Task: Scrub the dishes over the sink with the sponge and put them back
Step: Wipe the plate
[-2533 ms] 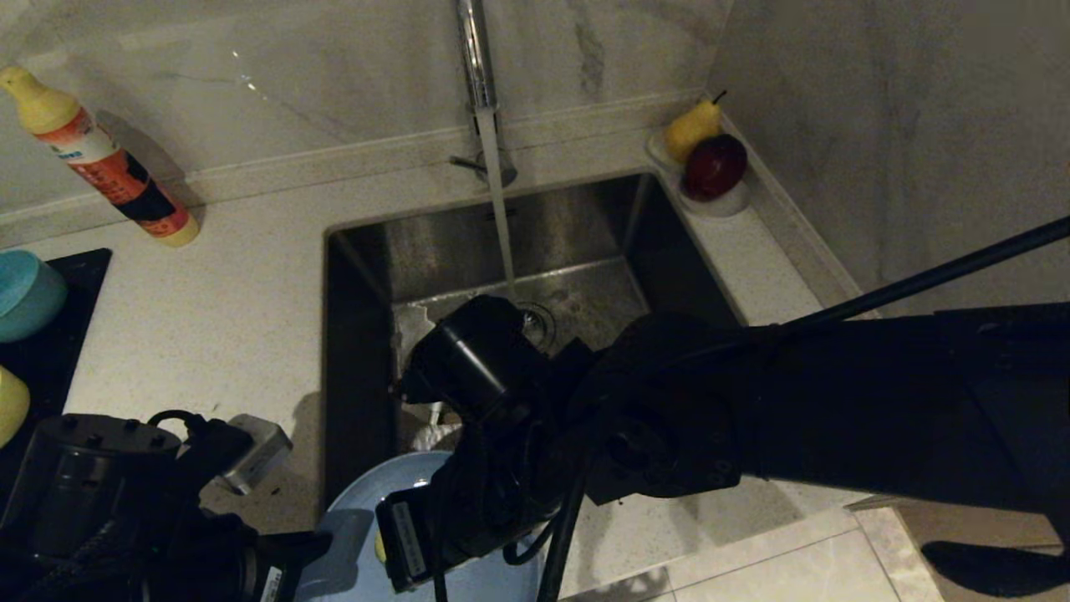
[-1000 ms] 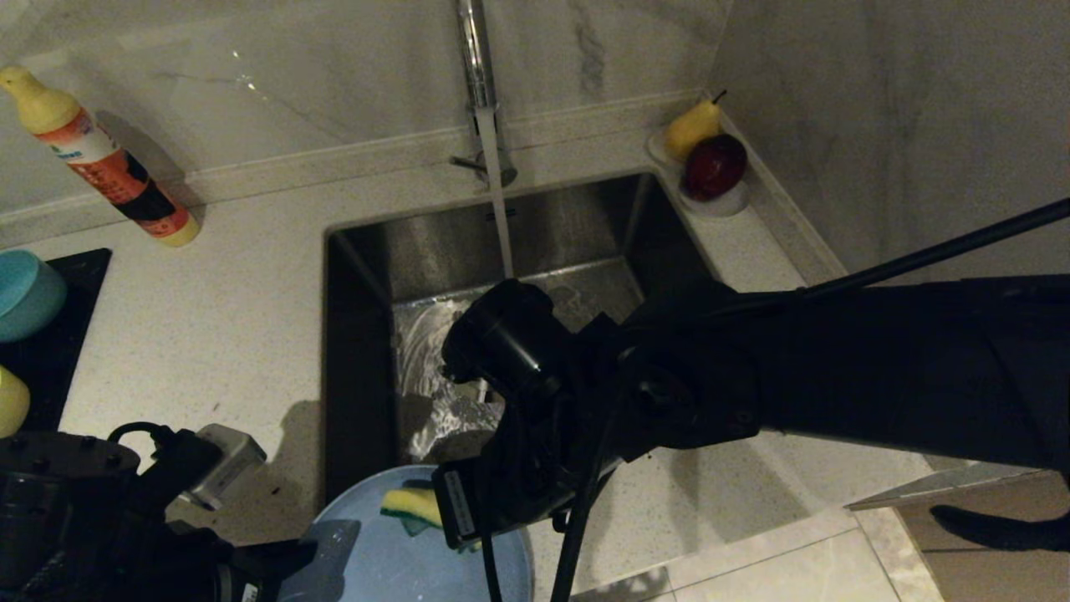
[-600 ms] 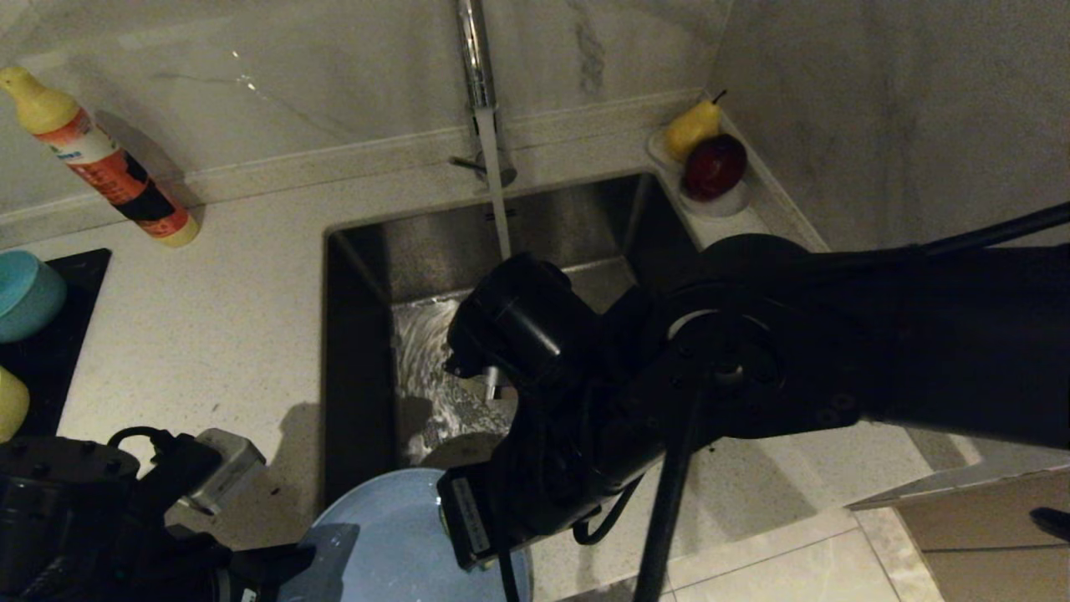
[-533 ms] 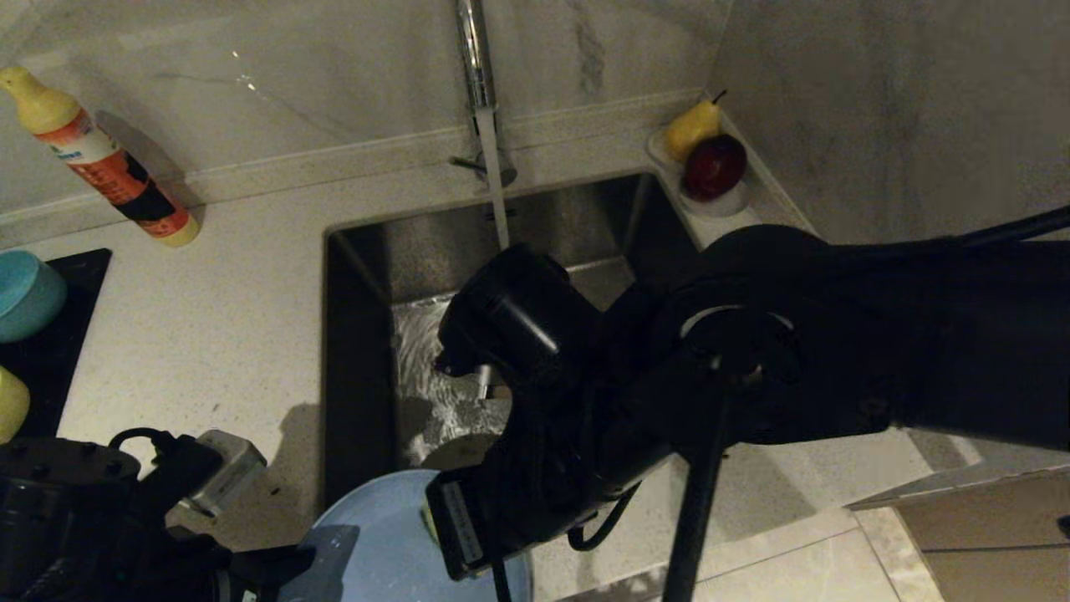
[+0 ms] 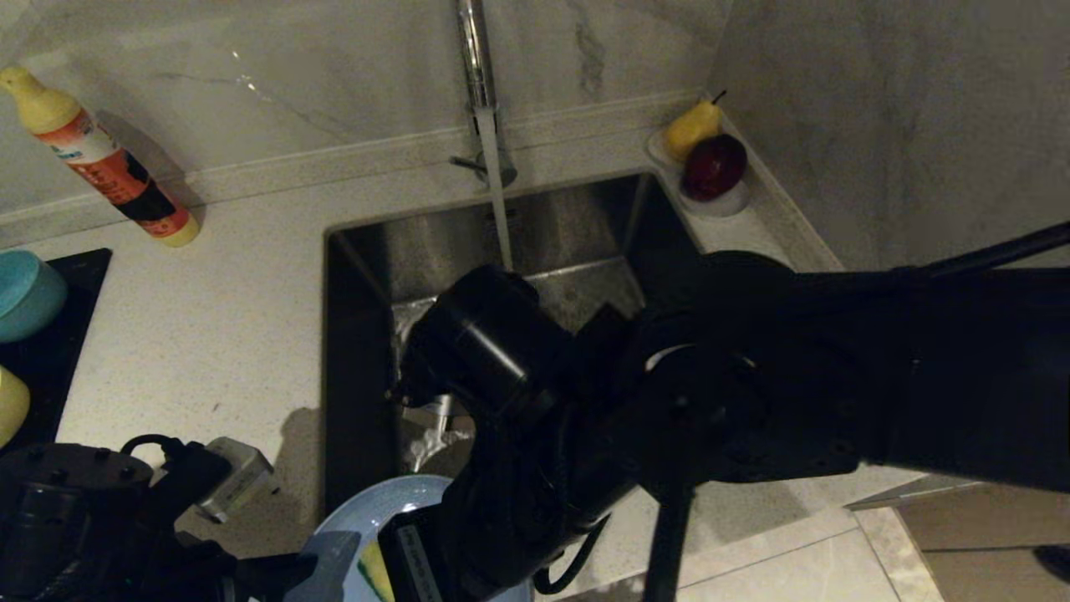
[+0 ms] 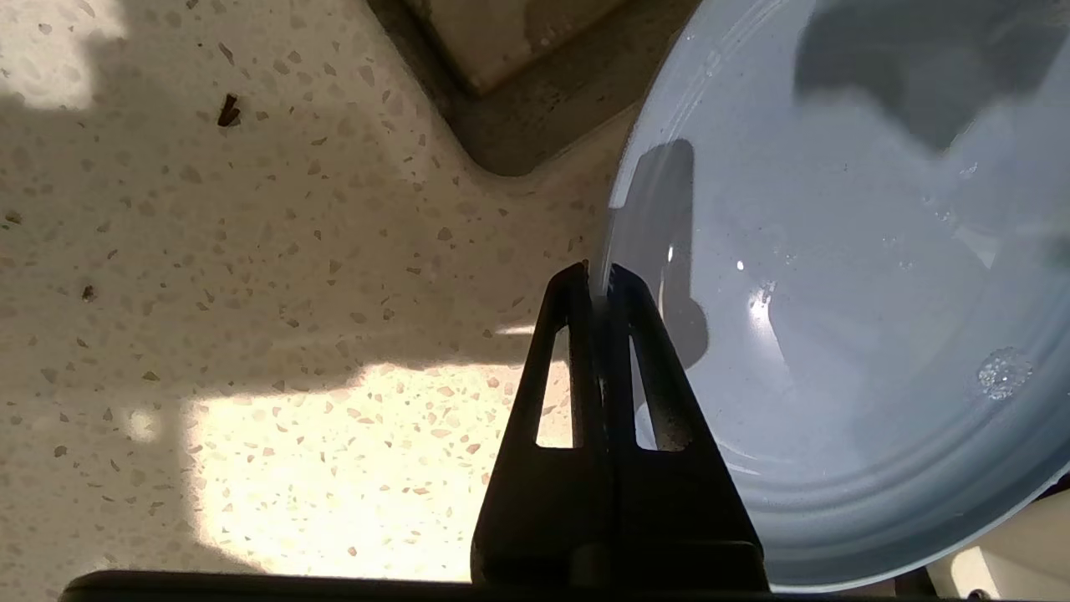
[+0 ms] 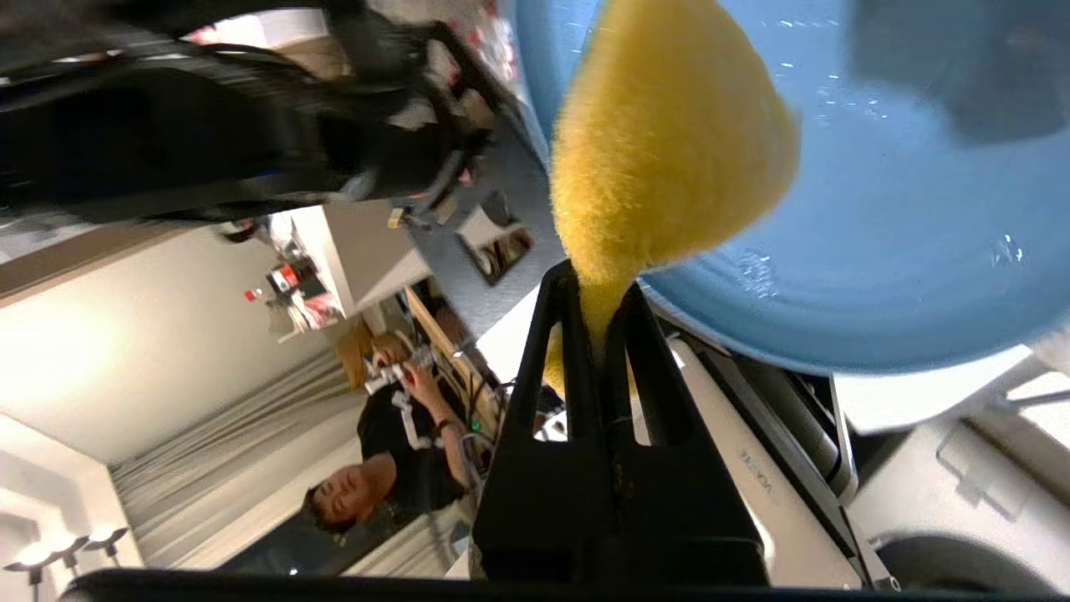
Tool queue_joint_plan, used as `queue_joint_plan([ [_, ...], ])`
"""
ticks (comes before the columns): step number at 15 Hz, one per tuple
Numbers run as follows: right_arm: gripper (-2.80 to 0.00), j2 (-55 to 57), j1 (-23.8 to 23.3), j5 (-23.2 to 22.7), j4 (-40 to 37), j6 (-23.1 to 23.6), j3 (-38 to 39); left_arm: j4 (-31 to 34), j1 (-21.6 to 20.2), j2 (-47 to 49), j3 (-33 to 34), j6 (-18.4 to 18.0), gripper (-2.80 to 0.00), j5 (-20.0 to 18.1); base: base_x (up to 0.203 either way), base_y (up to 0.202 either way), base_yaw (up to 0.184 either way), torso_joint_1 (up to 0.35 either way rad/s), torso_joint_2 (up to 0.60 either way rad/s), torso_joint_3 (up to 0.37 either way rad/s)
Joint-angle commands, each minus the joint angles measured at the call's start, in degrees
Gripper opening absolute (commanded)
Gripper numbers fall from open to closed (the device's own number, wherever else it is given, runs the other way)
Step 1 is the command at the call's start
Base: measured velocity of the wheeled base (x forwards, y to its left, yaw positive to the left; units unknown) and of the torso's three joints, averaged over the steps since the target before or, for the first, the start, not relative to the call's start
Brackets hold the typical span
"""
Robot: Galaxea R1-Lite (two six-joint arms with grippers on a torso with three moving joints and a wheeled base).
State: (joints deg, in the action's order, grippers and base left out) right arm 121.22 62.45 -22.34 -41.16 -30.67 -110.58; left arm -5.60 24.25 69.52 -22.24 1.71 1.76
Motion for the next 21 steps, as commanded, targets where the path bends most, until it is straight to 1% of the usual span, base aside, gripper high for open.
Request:
queue_joint_plan([
  [1, -2.8, 4.33, 0.04, -0.21, -0.11, -0.18, 0.01, -0.03, 0.01, 0.61, 0.34, 0.05, -2.8, 0.07, 0.0, 0.0, 0.0, 0.0, 0.0, 0.0],
  [5, -2.8, 7.0, -0.12, -2.52, 0.37, -0.18, 0.01, -0.03, 0.01, 0.26, 0.26, -0.04, -2.8, 0.09, 0.0, 0.0, 0.0, 0.0, 0.0, 0.0],
  [9, -2.8, 7.28, -2.45, -2.57, 0.2, -0.18, 0.19, -1.79, 0.01, 0.17, 0.7, -0.04, -2.8, 0.18, 0.0, 0.0, 0.0, 0.0, 0.0, 0.0],
  [13, -2.8, 7.19, -5.01, -2.54, -0.7, -0.62, 0.64, -1.88, 0.01, 0.09, 0.97, -0.04, -2.8, 0.18, 0.0, 0.0, 0.0, 0.0, 0.0, 0.0],
  [21, -2.8, 2.53, -5.94, -2.4, -5.16, -0.54, 0.76, -1.96, 0.01, -0.99, 2.11, 0.05, -2.8, 0.18, 0.0, 0.0, 0.0, 0.0, 0.0, 0.0],
])
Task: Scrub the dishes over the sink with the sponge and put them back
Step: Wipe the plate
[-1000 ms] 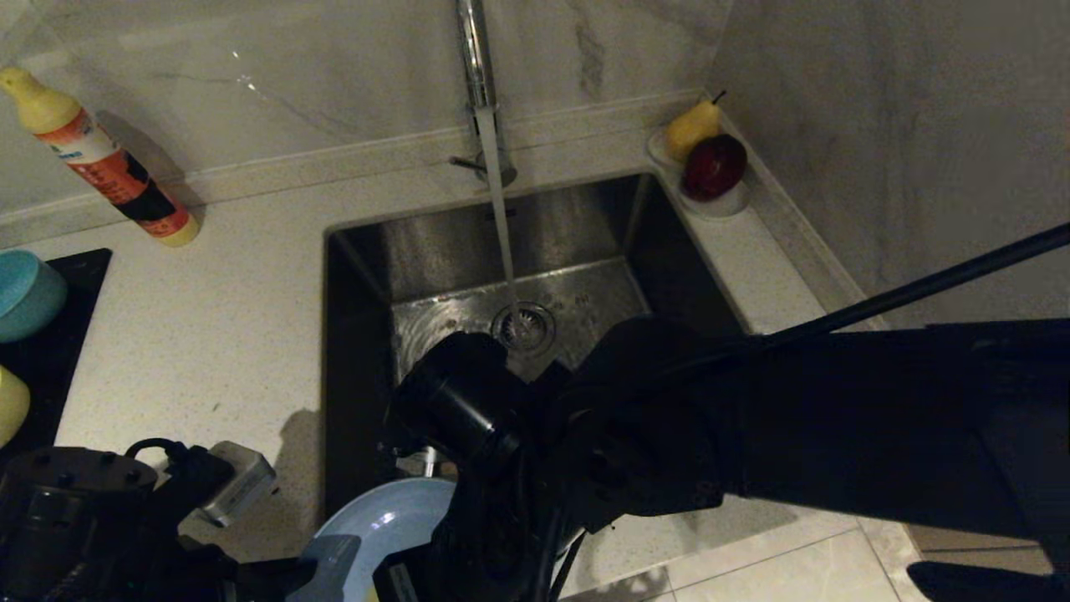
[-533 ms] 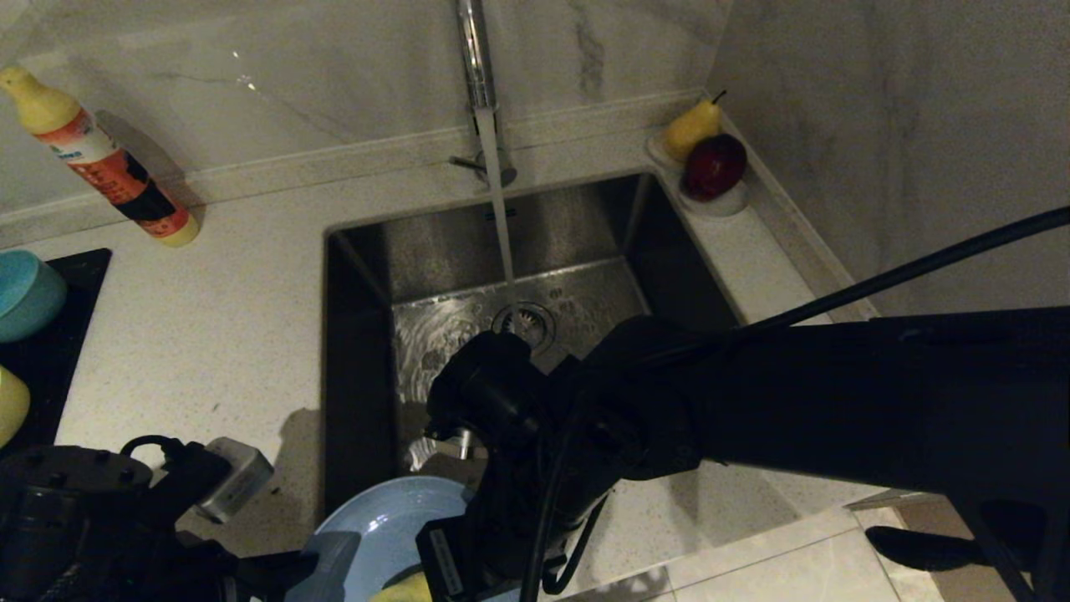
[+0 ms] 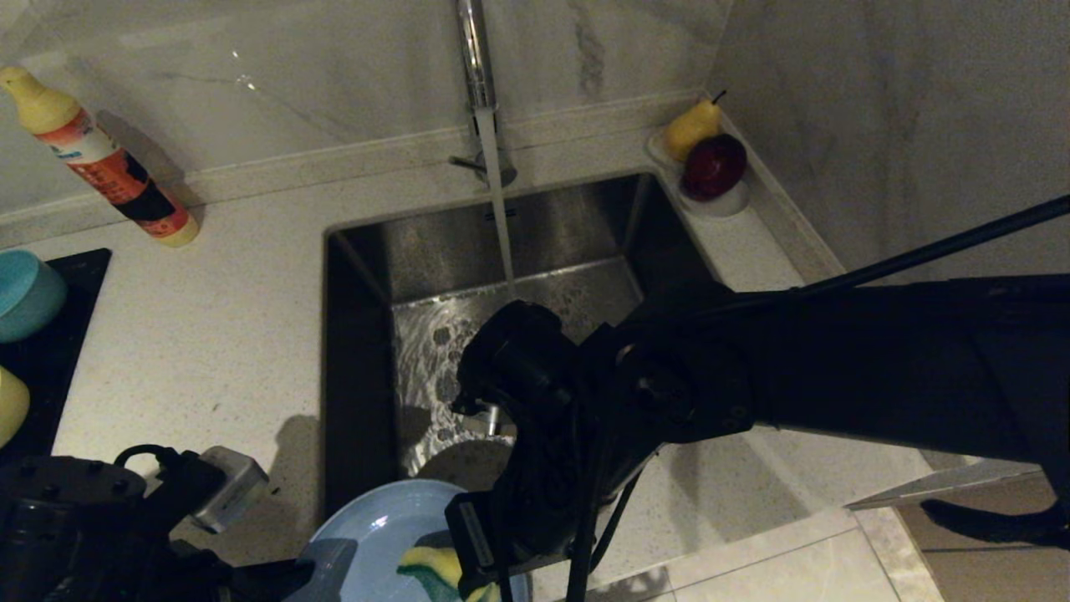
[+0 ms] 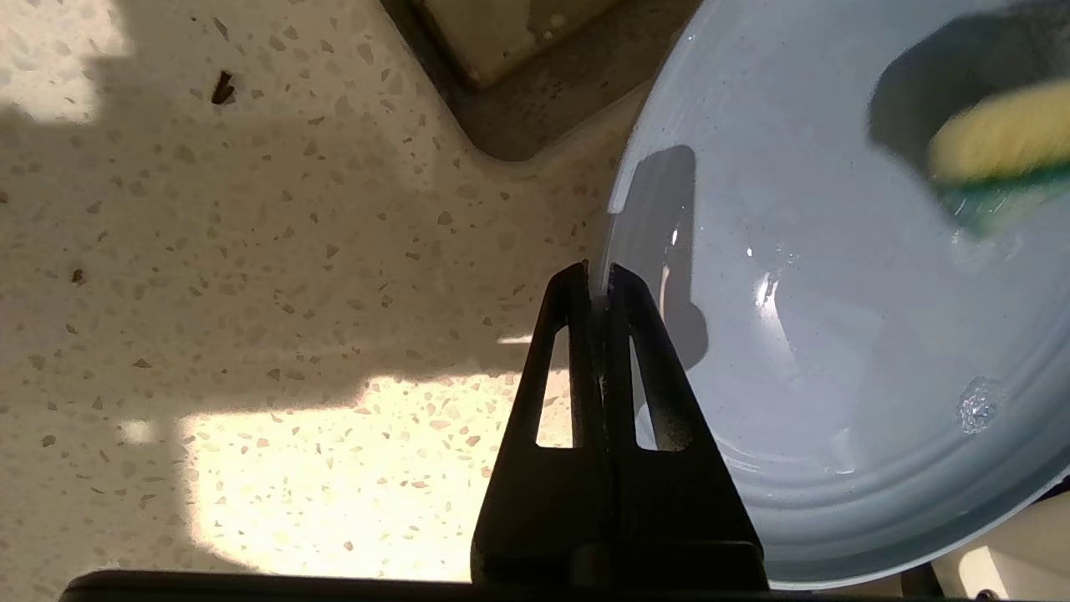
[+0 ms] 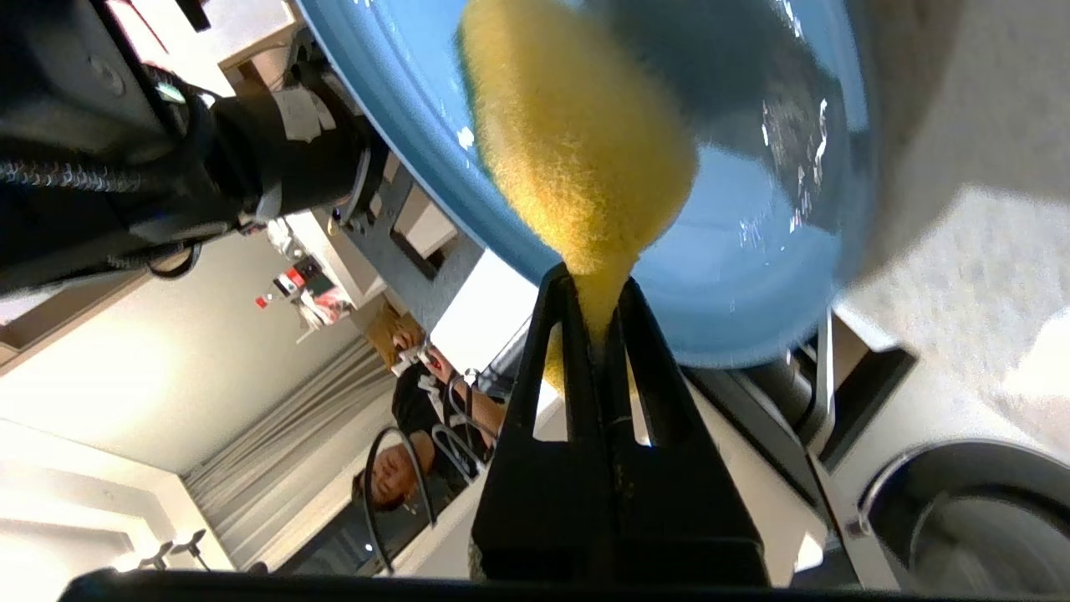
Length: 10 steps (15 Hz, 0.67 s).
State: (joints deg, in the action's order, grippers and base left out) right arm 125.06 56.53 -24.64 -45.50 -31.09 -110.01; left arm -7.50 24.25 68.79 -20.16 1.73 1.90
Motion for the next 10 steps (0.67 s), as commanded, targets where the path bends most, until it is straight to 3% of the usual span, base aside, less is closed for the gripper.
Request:
queue_joint_plan([
  [1, -2.8, -1.76, -0.16, -0.06, -1.76, -0.12, 0.29, -0.06, 0.01, -0.32, 0.03, 0.03, -2.8, 0.03, 0.0, 0.0, 0.0, 0.0, 0.0, 0.0],
  [10, -2.8, -2.18, 1.64, -0.1, -9.02, 0.02, -0.15, -1.99, 0.0, 0.38, -1.2, 0.19, -2.8, 0.03, 0.0, 0.0, 0.0, 0.0, 0.0, 0.0],
])
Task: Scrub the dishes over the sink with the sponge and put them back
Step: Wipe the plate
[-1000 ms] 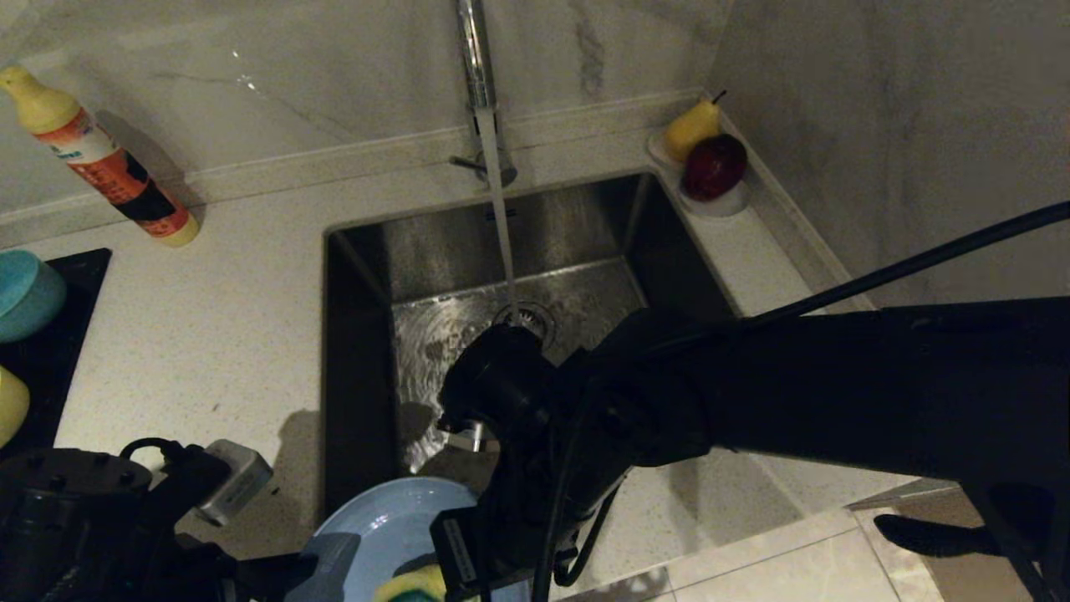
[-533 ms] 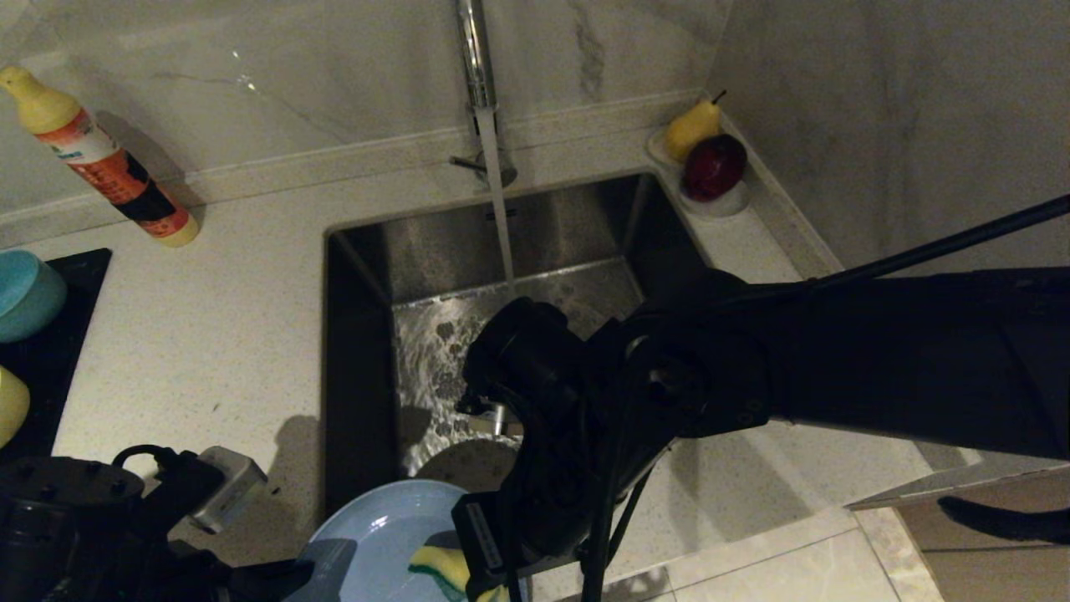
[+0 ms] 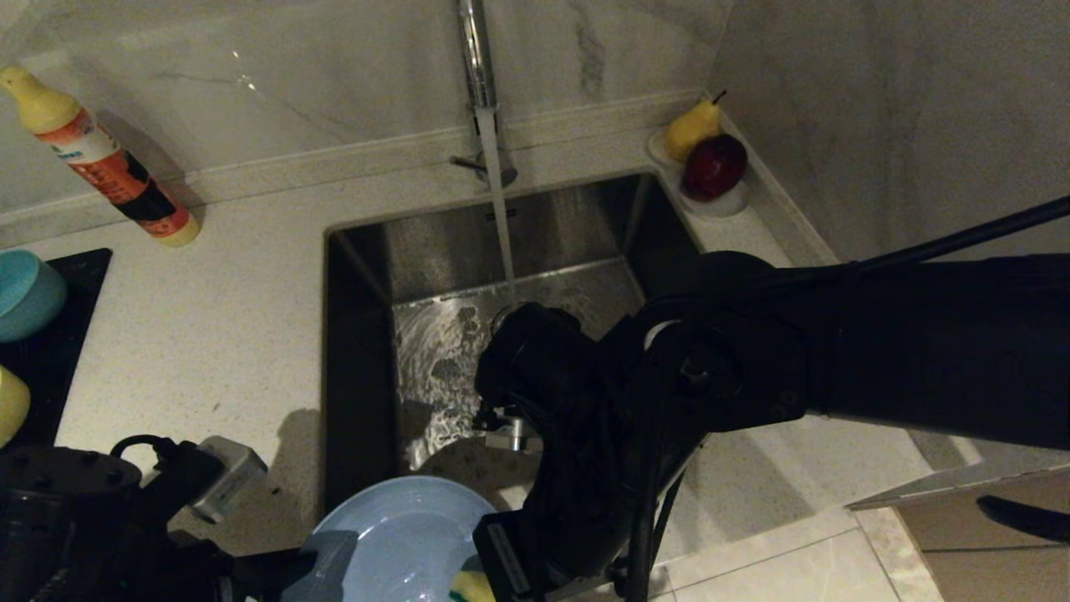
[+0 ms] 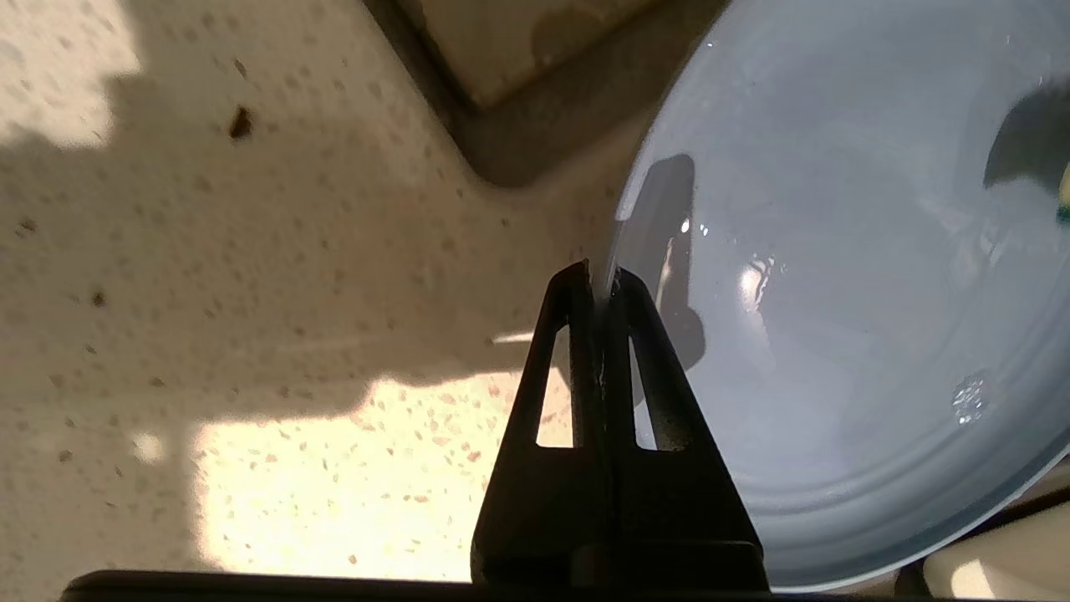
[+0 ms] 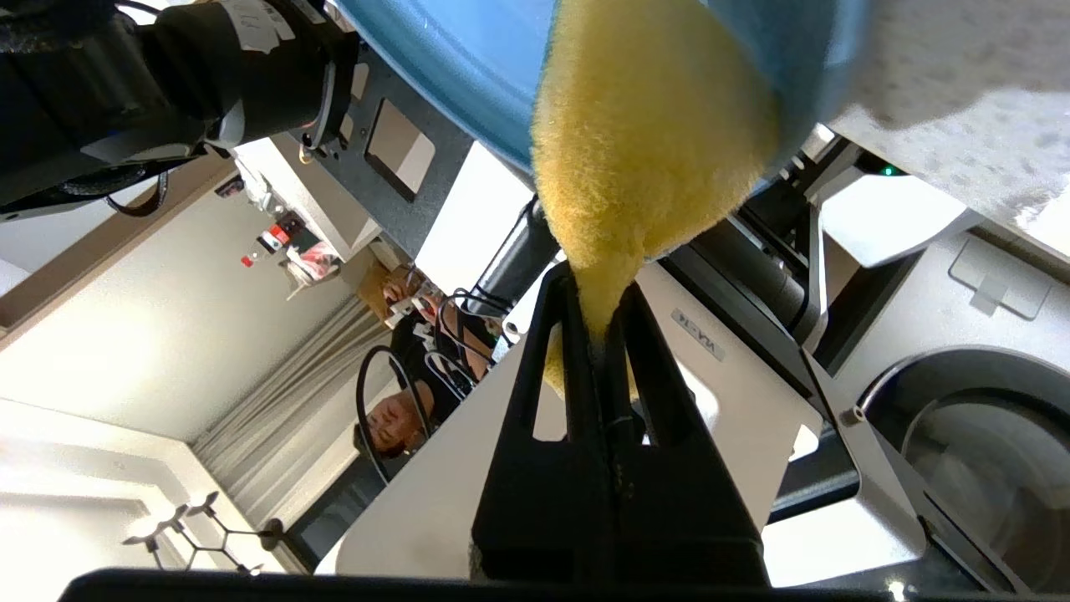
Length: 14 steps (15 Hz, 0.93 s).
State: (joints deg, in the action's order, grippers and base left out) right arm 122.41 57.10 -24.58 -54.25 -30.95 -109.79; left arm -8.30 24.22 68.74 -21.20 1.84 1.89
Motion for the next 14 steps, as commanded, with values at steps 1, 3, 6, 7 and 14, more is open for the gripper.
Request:
queue_joint_plan([
  [1, -2.8, 0.97, 1.85, -0.19, -0.01, -0.07, -0.57, -2.12, -0.03, 0.57, -0.08, 0.15, -2.8, 0.04, 0.0, 0.0, 0.0, 0.0, 0.0, 0.0],
  [3, -2.8, 2.59, 3.91, -0.16, 0.47, 0.07, -0.75, -2.34, 0.04, 0.69, -0.25, 0.18, -2.8, 0.04, 0.0, 0.0, 0.0, 0.0, 0.0, 0.0],
  [6, -2.8, 5.38, 5.27, -0.17, 3.53, -0.02, -0.78, -2.34, 0.03, 0.69, 0.12, 0.18, -2.8, 0.04, 0.0, 0.0, 0.0, 0.0, 0.0, 0.0],
  [7, -2.8, 6.19, 5.3, -0.15, 5.0, -0.12, -0.78, -2.34, 0.01, 0.69, 0.19, 0.18, -2.8, 0.04, 0.0, 0.0, 0.0, 0.0, 0.0, 0.0],
  [14, -2.8, 8.03, 7.4, -0.12, 13.05, -0.34, -0.95, -2.25, 0.04, 0.52, 0.97, 0.09, -2.8, -0.04, 0.0, 0.0, 0.0, 0.0, 0.0, 0.0],
])
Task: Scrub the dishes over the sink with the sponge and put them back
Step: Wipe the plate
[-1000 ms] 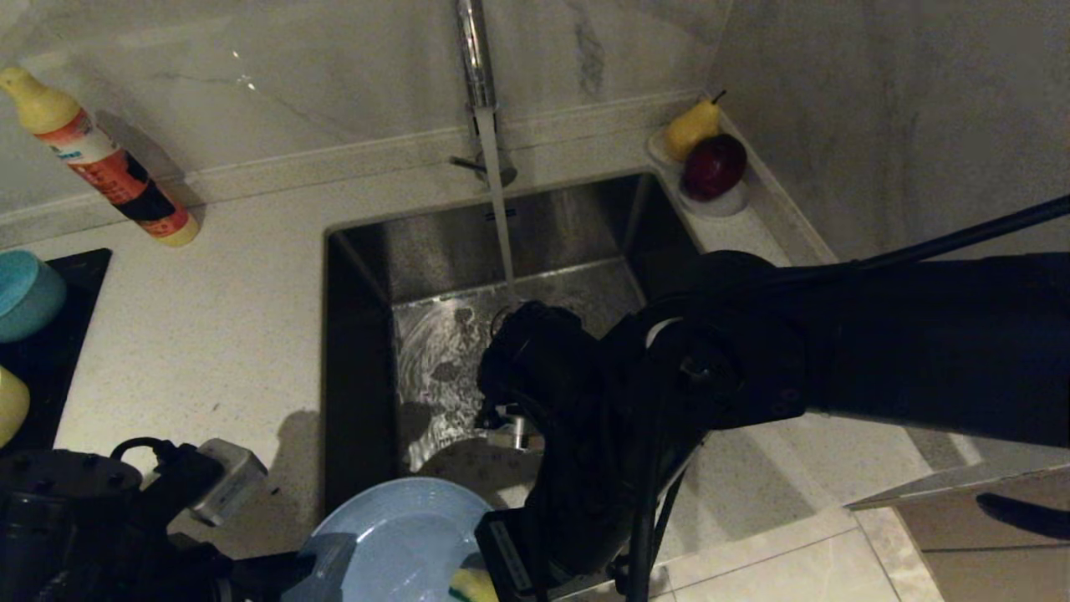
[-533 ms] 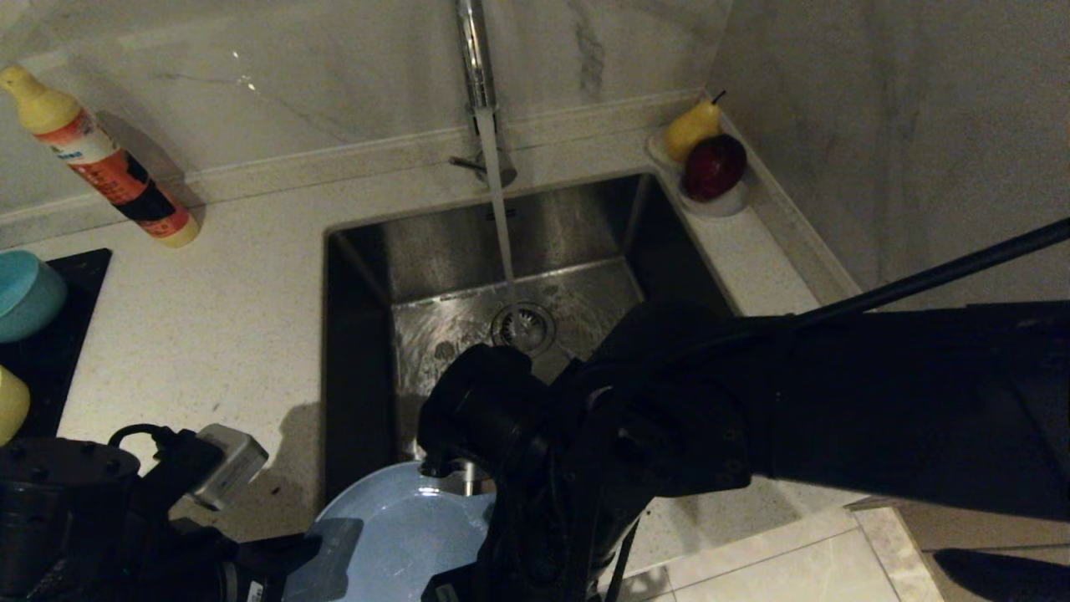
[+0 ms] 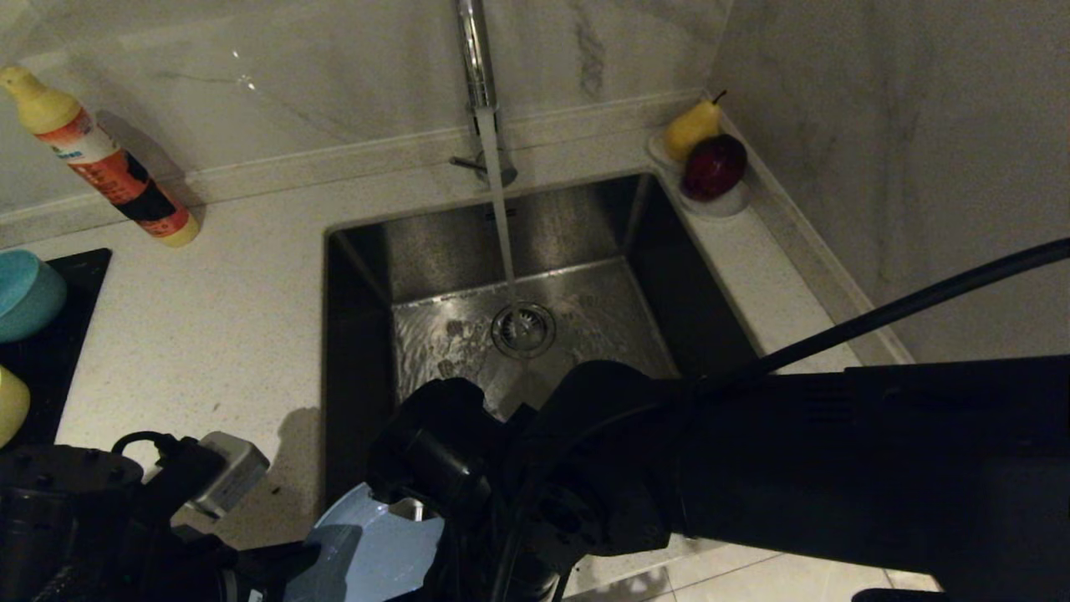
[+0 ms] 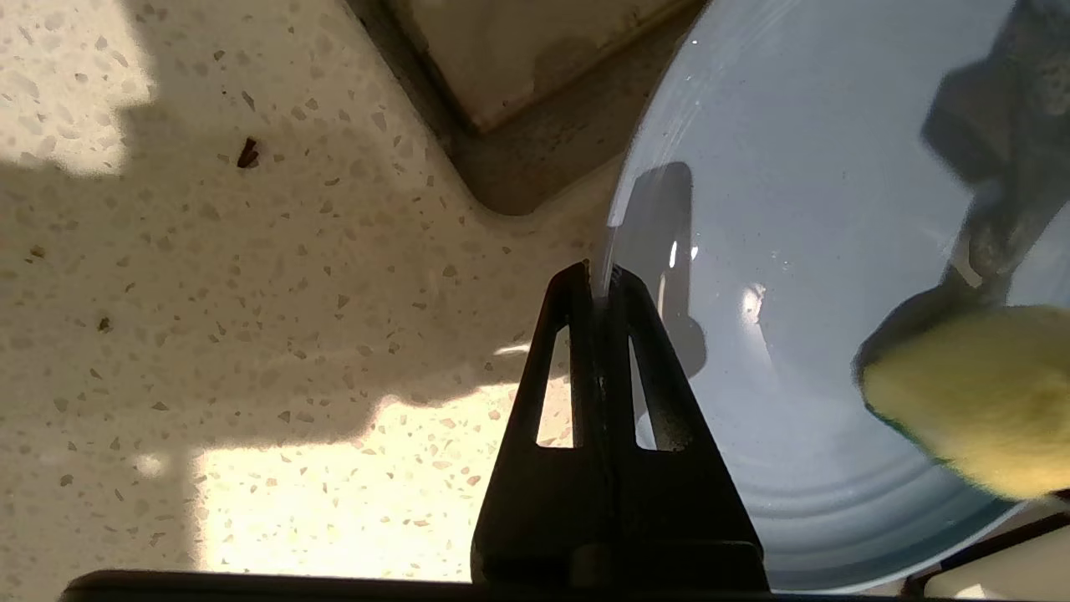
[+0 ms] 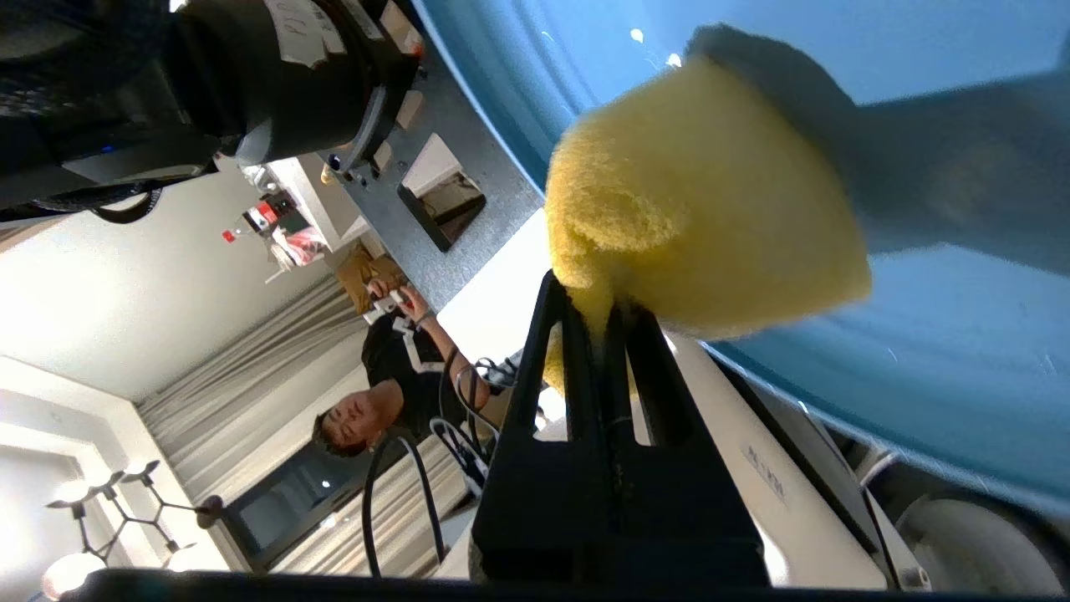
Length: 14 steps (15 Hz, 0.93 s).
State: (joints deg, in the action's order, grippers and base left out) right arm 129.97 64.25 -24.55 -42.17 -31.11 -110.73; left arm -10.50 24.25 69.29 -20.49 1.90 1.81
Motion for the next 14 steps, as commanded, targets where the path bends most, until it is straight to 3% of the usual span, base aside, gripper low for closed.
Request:
queue_joint_plan([
  [1, -2.8, -0.03, 0.26, -0.15, 2.55, -0.18, -0.02, -0.05, 0.01, -0.03, 0.54, -0.06, -2.8, 0.04, 0.0, 0.0, 0.0, 0.0, 0.0, 0.0],
  [14, -2.8, -2.27, -1.06, 0.23, 10.61, -0.6, 0.06, -0.93, 0.01, -0.74, 3.09, 0.38, -2.8, -0.05, 0.0, 0.0, 0.0, 0.0, 0.0, 0.0],
])
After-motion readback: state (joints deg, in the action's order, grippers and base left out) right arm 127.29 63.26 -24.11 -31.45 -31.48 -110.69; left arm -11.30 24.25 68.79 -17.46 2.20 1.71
